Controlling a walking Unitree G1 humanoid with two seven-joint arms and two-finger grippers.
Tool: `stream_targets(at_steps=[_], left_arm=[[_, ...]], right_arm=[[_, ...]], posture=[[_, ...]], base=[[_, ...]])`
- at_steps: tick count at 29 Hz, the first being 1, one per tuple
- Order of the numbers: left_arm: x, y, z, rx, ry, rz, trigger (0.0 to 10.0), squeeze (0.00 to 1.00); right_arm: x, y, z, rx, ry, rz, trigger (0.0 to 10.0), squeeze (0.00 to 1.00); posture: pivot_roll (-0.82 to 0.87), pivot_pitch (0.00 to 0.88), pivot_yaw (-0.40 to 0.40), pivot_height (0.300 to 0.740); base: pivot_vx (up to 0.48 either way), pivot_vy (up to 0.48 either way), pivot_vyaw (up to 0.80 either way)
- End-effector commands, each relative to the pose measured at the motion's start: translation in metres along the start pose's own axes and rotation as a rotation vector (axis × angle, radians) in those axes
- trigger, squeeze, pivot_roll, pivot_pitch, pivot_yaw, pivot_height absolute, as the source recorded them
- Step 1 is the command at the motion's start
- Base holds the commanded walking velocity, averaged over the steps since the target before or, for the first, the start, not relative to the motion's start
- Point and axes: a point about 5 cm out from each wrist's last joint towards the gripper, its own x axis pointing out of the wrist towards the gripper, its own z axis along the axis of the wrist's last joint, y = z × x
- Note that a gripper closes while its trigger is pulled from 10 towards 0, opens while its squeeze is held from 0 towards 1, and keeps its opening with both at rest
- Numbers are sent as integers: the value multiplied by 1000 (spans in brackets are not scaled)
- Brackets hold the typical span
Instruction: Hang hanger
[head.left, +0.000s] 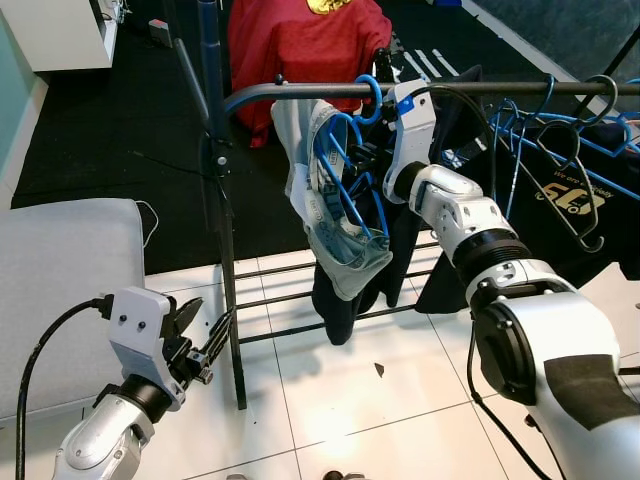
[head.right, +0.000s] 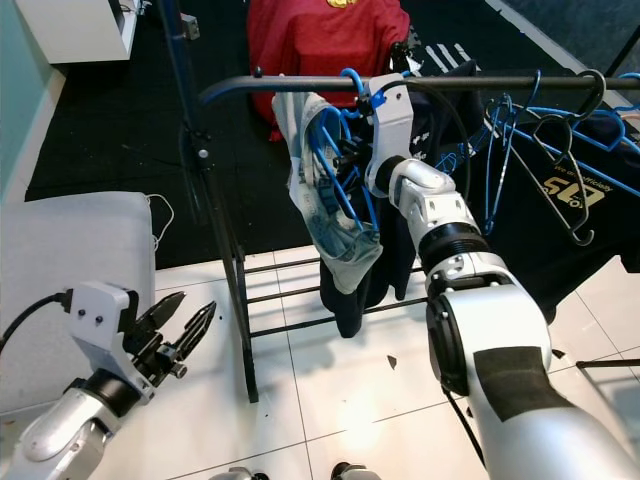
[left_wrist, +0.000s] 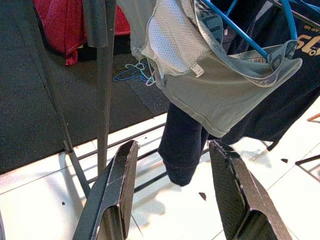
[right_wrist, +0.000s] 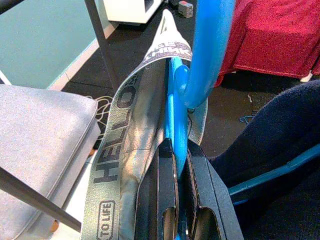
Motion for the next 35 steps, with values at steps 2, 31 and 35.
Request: stream_targets(at_steps=[2,31,35], left_arm=[[0,1,-2,7,18,-9,10000,0],[30,20,3,25,-52,70,10000,0],[31,20,2,24,-52,72,10000,0]], right_arm=[[-2,-5,0,9,3,-16,10000,984],[0,8,14,-290,-82,-109,10000,0],[-2,11,13,-301,-91,-102,10000,0]], posture=[[100,194,-99,740],[58,60,-112,740],[52,61,-107,740]], base=[[0,0,0],[0,0,0],[0,0,0]])
